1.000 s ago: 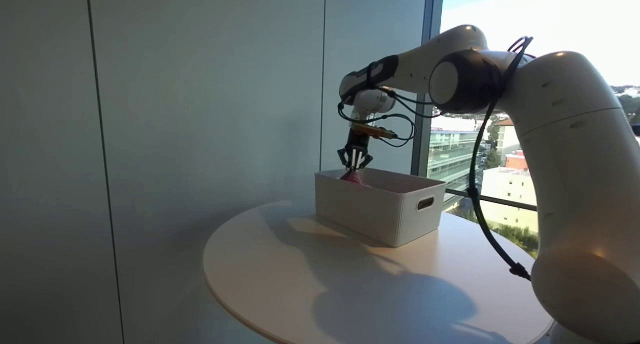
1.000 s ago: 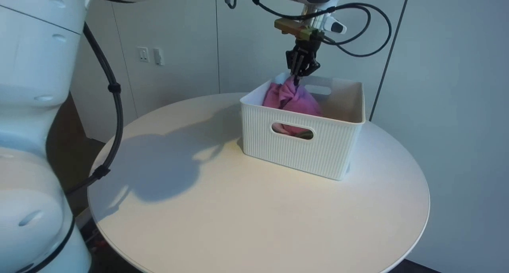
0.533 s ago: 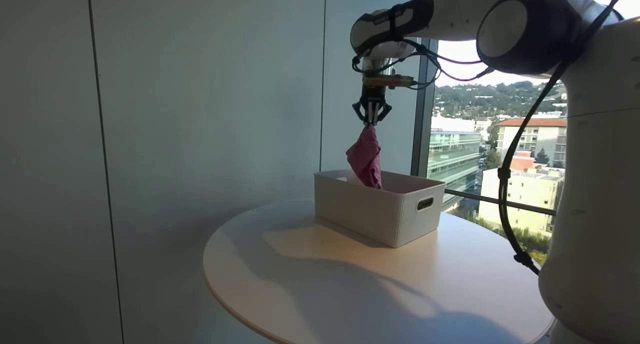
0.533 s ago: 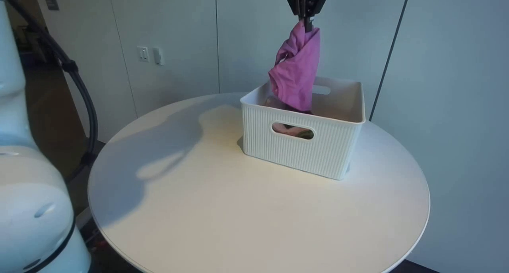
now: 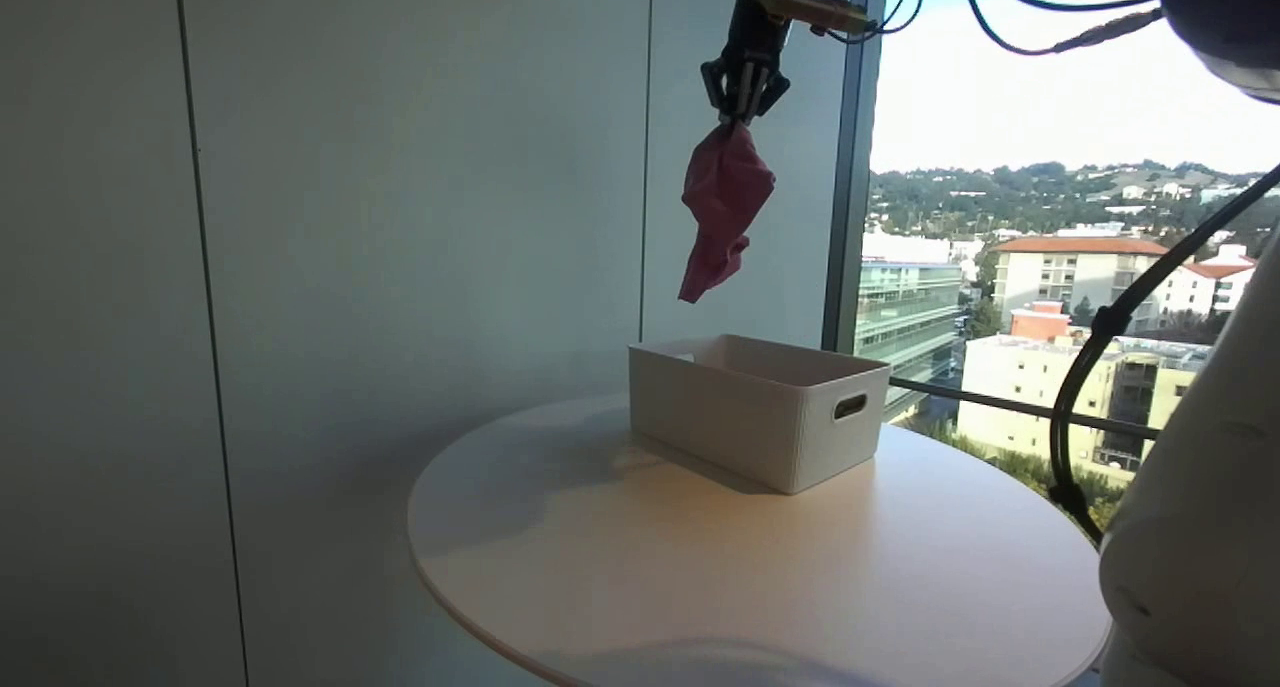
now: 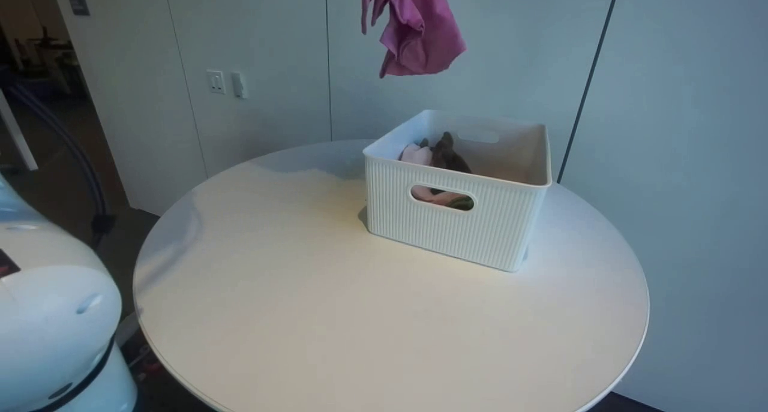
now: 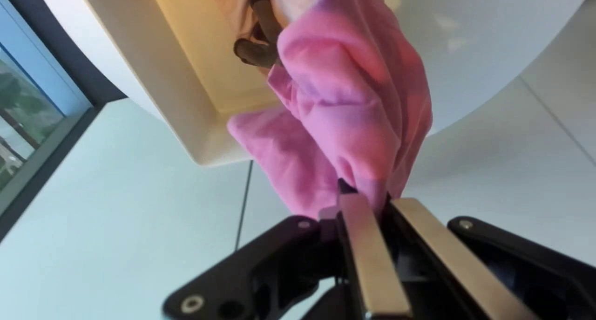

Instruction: Remove the pink and peach shirts, the moose toy and turnip plushie from the basket

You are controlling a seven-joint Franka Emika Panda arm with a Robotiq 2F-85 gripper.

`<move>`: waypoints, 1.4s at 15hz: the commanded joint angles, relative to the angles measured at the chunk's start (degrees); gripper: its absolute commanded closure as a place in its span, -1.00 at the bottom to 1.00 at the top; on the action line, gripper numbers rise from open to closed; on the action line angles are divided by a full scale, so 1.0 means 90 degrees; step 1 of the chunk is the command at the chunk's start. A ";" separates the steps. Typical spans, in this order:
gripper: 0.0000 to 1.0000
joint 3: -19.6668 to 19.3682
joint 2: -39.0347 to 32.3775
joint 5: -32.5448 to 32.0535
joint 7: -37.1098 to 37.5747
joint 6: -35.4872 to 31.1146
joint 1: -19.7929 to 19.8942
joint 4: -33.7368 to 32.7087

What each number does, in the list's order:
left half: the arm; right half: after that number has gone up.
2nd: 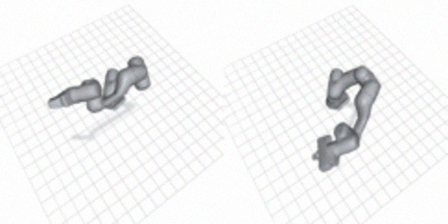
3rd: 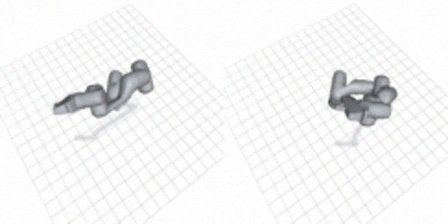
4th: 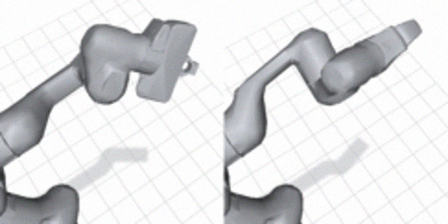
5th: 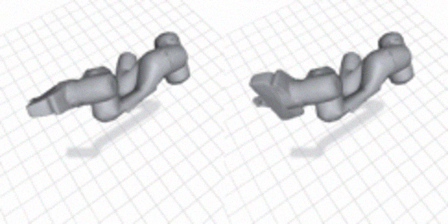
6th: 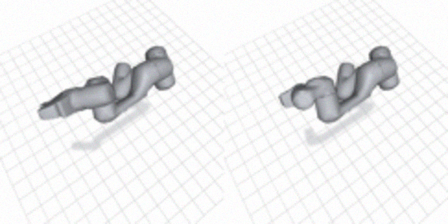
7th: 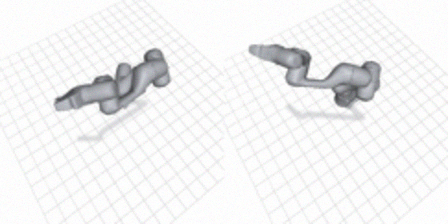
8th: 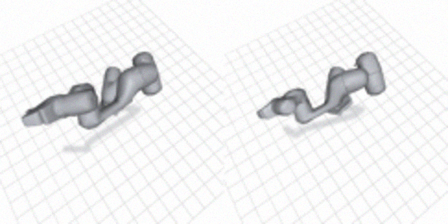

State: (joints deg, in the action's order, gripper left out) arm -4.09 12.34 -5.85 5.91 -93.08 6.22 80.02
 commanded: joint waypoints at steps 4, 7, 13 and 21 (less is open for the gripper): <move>0.86 -0.0082 -0.0450 0.1764 -0.1039 -0.0248 -0.0550 0.0087; 0.86 -0.0214 -0.1215 0.2745 -0.1701 -0.0149 -0.0483 0.0186; 0.17 0.0001 -0.2719 0.3786 -0.2619 0.1150 -0.0171 -0.0176; -0.98 -0.0336 -0.1913 0.2081 -0.1121 0.1456 -0.0104 -0.0690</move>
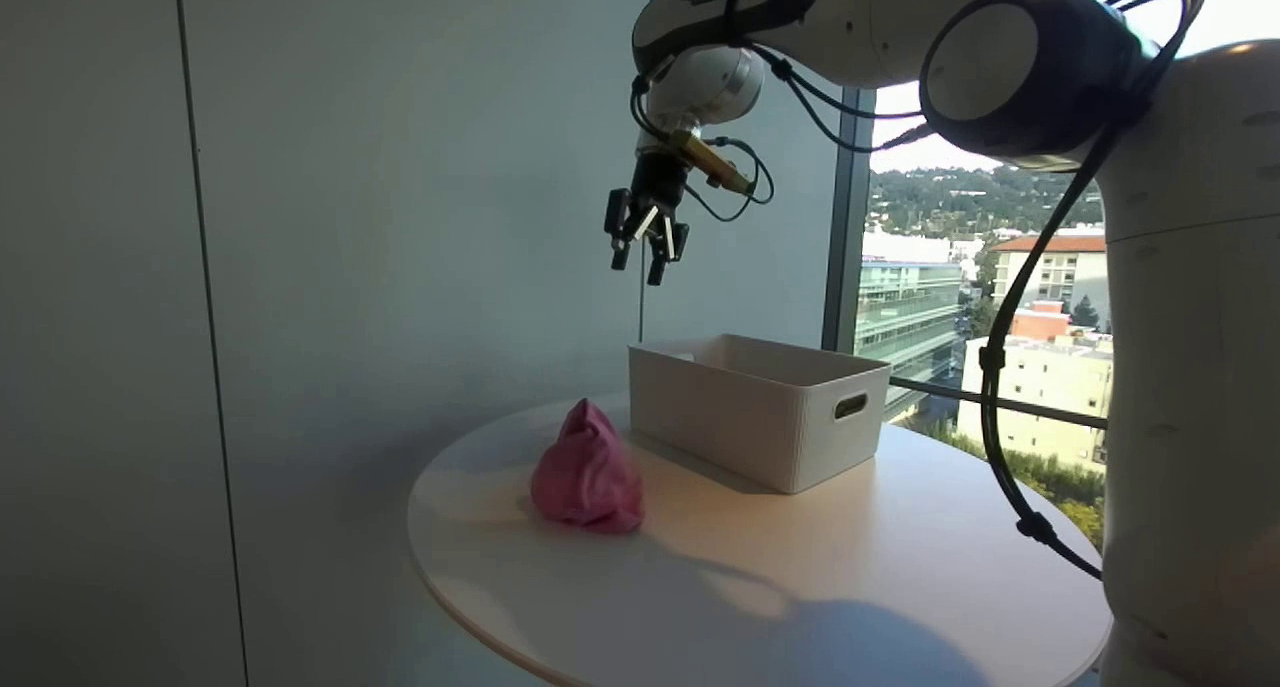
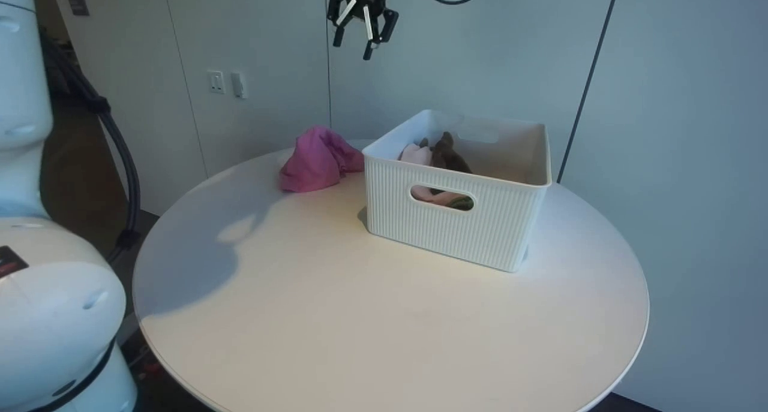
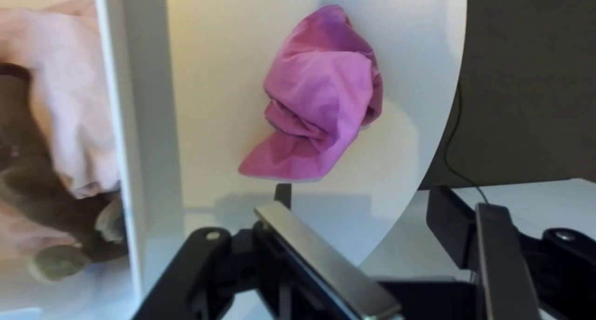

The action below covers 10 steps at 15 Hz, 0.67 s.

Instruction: Remove the pink and peach shirts, the moose toy and turnip plushie from the basket

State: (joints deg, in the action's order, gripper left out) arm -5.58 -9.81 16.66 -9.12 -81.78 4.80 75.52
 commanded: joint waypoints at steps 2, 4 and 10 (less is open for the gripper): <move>-1.00 -0.0376 0.0745 -0.0732 0.0895 0.0401 0.0189 -0.0301; -1.00 -0.0534 0.0814 -0.1094 0.1196 0.0418 0.0283 -0.0159; -1.00 -0.0817 0.0237 -0.1054 0.1767 0.0513 0.0530 0.0033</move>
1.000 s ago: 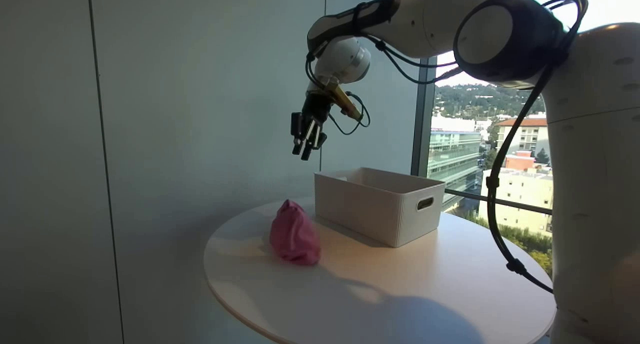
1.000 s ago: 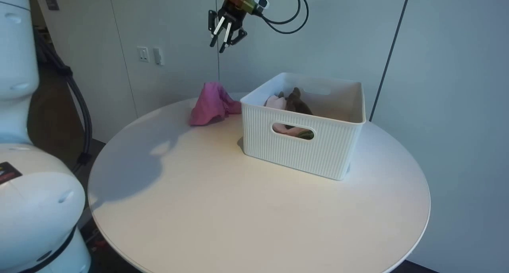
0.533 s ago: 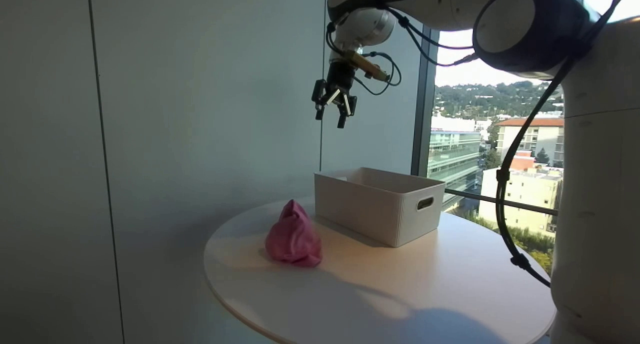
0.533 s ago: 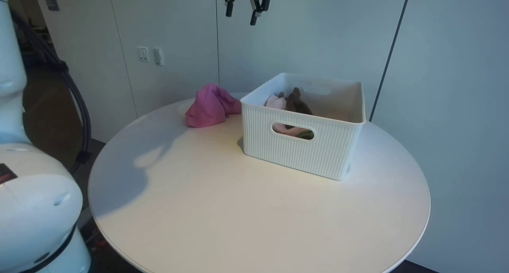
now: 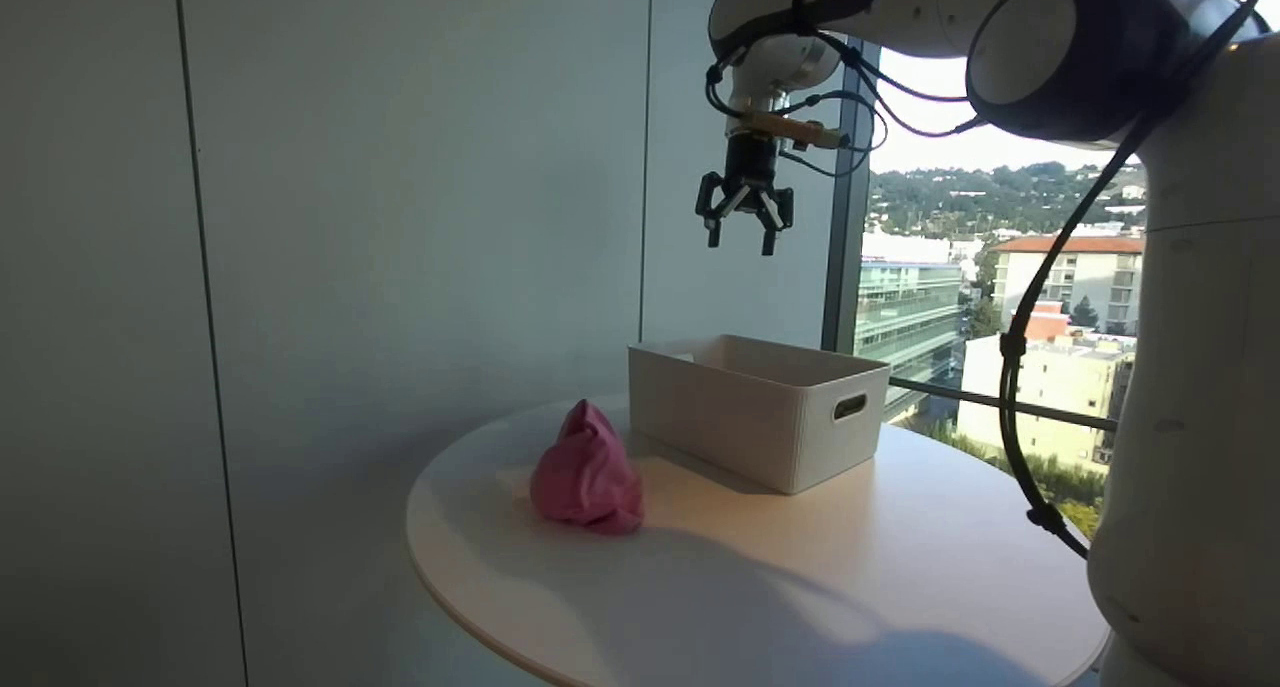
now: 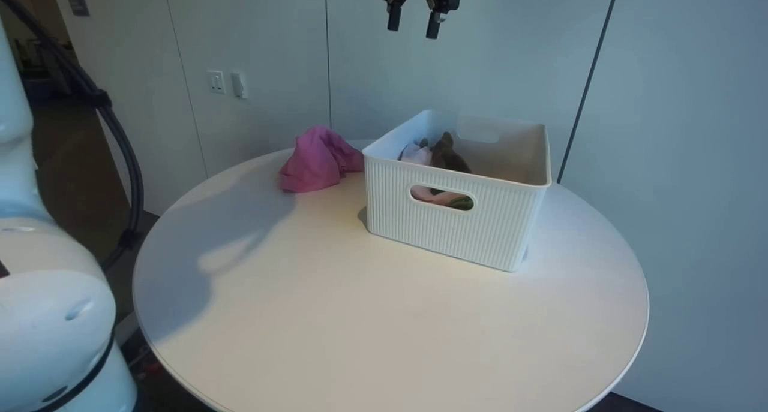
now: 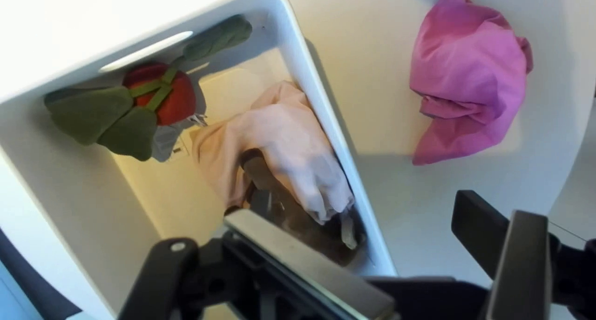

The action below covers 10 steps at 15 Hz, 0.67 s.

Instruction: Remove the pink and peach shirts, the moose toy and turnip plushie from the basket

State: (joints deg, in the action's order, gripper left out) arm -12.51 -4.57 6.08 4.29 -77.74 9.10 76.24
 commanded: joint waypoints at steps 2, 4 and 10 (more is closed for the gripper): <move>-1.00 -0.0062 -0.0595 0.0153 0.0461 0.0144 0.0085 0.0047; -1.00 -0.0073 -0.0741 0.0035 0.0715 0.0162 0.0085 0.0295; -1.00 -0.0063 -0.0790 0.0110 0.1384 -0.0302 0.0320 0.1139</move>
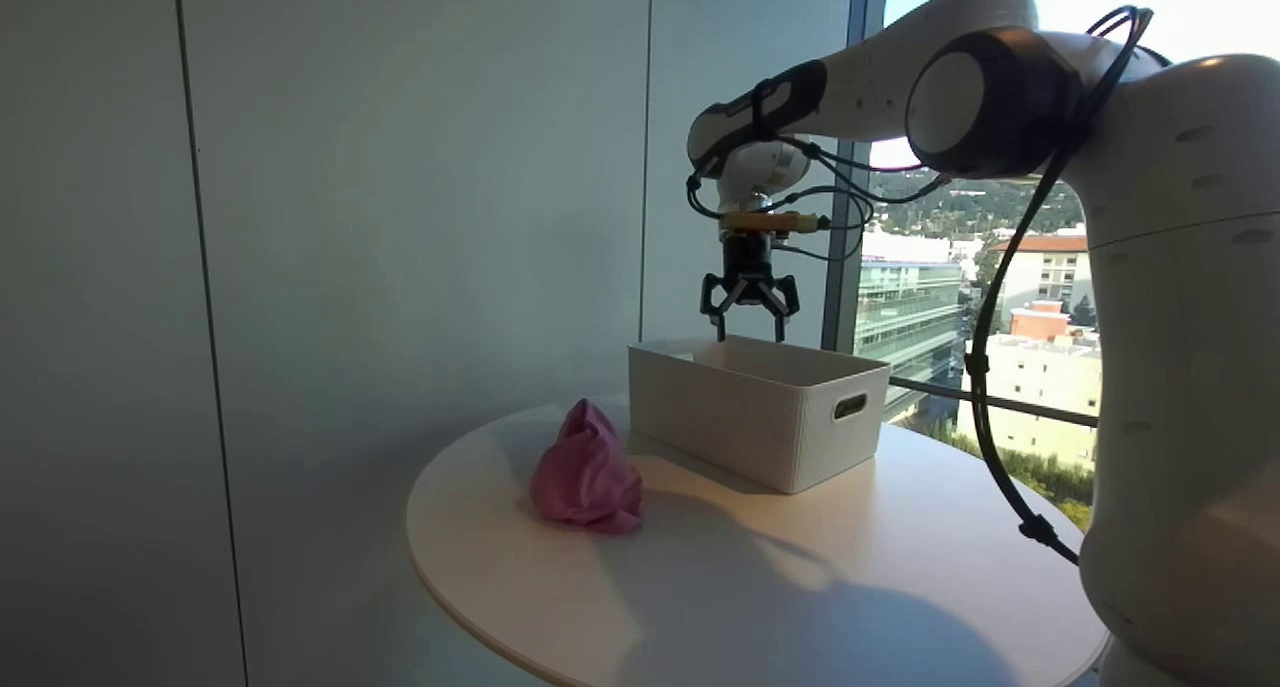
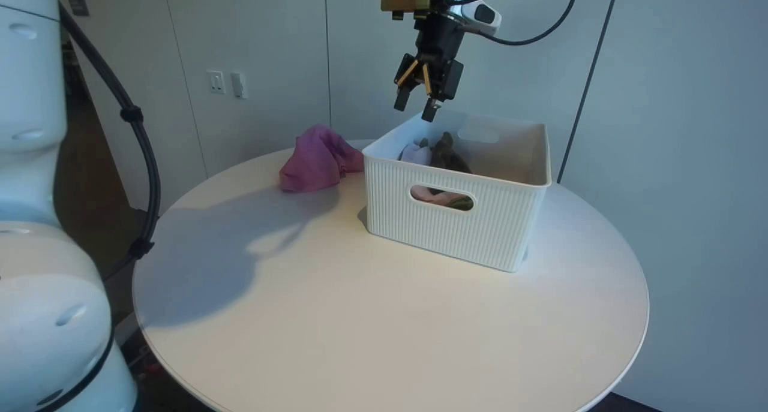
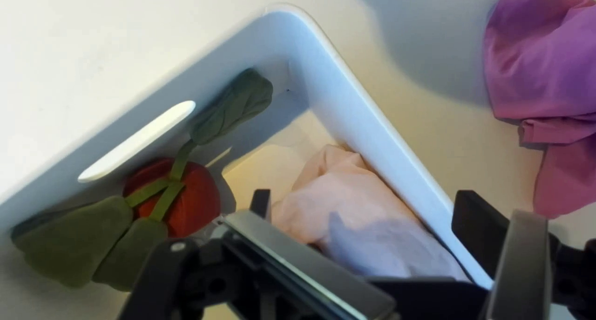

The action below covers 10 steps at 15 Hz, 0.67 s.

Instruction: Remove the pink and peach shirts, the moose toy and turnip plushie from the basket

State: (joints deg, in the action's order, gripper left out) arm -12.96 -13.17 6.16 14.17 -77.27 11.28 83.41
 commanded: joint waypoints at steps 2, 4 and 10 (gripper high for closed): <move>-1.00 -0.0004 0.0176 0.0120 0.0362 -0.0877 0.0107 0.0456; -1.00 -0.0002 0.0171 -0.0036 0.0494 -0.1370 0.0082 0.0549; -1.00 0.0073 -0.0417 -0.0038 0.0943 -0.2160 0.0009 0.0665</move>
State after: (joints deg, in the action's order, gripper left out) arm -12.84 -13.94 5.64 20.05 -92.53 12.12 89.39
